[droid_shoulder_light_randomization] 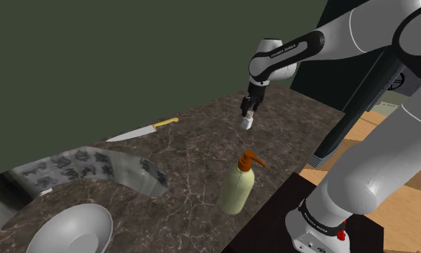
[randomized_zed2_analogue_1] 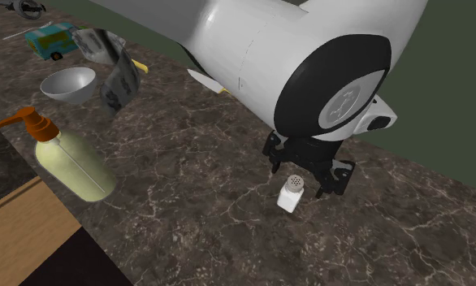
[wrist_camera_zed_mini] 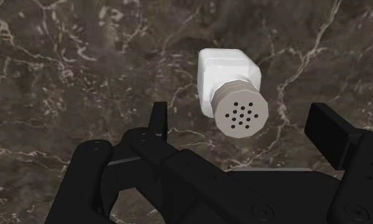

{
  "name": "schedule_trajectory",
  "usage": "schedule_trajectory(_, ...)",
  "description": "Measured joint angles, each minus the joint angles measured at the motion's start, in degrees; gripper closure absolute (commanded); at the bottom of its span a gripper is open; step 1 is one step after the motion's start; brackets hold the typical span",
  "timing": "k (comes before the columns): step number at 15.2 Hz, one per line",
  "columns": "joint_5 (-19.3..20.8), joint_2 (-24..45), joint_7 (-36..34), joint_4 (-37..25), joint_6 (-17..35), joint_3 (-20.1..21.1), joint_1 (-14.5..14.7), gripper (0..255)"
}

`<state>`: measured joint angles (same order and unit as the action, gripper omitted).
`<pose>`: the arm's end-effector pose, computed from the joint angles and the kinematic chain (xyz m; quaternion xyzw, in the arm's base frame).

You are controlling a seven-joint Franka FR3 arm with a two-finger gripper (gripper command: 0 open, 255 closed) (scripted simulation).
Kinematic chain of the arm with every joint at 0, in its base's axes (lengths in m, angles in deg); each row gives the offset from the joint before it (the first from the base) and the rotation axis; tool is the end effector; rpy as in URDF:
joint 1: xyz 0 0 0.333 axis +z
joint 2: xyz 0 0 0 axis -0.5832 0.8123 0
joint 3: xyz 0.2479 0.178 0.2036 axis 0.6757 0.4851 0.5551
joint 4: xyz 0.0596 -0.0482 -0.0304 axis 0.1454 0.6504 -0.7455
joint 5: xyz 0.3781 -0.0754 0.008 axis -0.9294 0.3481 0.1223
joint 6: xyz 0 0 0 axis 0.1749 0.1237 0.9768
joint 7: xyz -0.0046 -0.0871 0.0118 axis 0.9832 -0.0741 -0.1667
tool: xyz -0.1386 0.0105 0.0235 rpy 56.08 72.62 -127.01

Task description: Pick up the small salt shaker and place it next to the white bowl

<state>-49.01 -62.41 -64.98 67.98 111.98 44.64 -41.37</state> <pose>0.4300 -0.2019 0.3900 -0.9991 0.0413 0.0071 0.0032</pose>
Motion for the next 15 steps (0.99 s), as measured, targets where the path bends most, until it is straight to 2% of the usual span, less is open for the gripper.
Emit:
schedule_trajectory(2, 0.0, 0.01, 0.0, 0.02, 0.03, 0.0, 0.0, 0)
schedule_trajectory(3, 0.0, 0.01, 0.0, 0.02, 0.03, 0.0, 0.0, 255)
schedule_trajectory(15, 0.2, -0.59, -0.1, -0.4, -0.95, 0.03, -0.04, 255)
